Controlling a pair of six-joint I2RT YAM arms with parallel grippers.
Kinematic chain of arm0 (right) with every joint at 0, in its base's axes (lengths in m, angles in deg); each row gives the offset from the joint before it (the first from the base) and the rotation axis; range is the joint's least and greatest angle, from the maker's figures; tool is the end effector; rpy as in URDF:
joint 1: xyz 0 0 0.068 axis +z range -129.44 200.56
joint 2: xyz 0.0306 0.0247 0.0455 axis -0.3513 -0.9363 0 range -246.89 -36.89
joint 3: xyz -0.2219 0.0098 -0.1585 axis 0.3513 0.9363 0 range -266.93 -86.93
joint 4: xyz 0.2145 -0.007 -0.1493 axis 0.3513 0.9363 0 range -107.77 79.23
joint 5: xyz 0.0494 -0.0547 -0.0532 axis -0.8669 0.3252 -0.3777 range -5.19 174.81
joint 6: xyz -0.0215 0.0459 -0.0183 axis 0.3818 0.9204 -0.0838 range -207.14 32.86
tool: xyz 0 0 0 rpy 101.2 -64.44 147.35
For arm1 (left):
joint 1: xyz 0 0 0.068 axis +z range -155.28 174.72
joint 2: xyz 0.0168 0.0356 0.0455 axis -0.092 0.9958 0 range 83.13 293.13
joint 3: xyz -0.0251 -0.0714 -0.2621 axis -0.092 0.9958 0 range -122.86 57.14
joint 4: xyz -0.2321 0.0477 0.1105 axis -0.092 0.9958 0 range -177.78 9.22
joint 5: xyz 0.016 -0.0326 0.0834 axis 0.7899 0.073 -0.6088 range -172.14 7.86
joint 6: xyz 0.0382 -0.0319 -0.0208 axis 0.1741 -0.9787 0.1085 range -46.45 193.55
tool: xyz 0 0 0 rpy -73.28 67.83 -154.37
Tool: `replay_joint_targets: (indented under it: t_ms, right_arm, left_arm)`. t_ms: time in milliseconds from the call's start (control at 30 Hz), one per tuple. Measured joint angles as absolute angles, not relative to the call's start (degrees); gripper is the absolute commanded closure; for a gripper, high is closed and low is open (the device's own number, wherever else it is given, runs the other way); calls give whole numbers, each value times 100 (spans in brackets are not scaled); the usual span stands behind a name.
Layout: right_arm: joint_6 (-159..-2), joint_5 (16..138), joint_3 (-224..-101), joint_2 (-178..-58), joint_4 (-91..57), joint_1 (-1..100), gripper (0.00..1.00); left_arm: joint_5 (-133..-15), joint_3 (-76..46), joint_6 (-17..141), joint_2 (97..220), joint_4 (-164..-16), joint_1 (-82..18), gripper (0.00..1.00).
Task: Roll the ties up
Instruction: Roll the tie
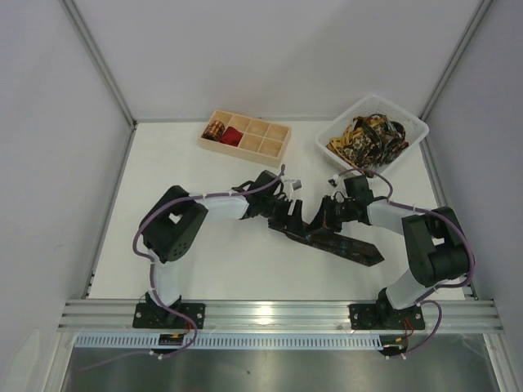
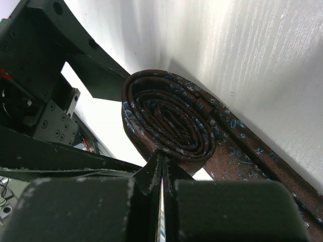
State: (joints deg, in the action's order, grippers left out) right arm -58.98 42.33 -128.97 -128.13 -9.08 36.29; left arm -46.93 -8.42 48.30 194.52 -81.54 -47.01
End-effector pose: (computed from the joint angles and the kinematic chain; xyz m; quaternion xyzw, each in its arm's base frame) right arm 0.2673 0.1002 0.1463 -0.0026 0.9013 0.4192 0.1090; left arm 0.2799 -0.2772 0.1440 0.2265 0.8780 -0.4095 0.1006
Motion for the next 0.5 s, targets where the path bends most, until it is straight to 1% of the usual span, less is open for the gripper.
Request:
replay_joint_targets:
  t_ms: [333,500]
  right_arm:
    - [-5902,4233,-12897,-12817,-904,3605,100]
    - [-5902,4233,-12897,-12817,-904,3590,100]
  left_arm:
    - [-4702,-779,4552,19553,-8648,-4730,32]
    - [-4731,-763,4456,19577,-8750,-4730,38]
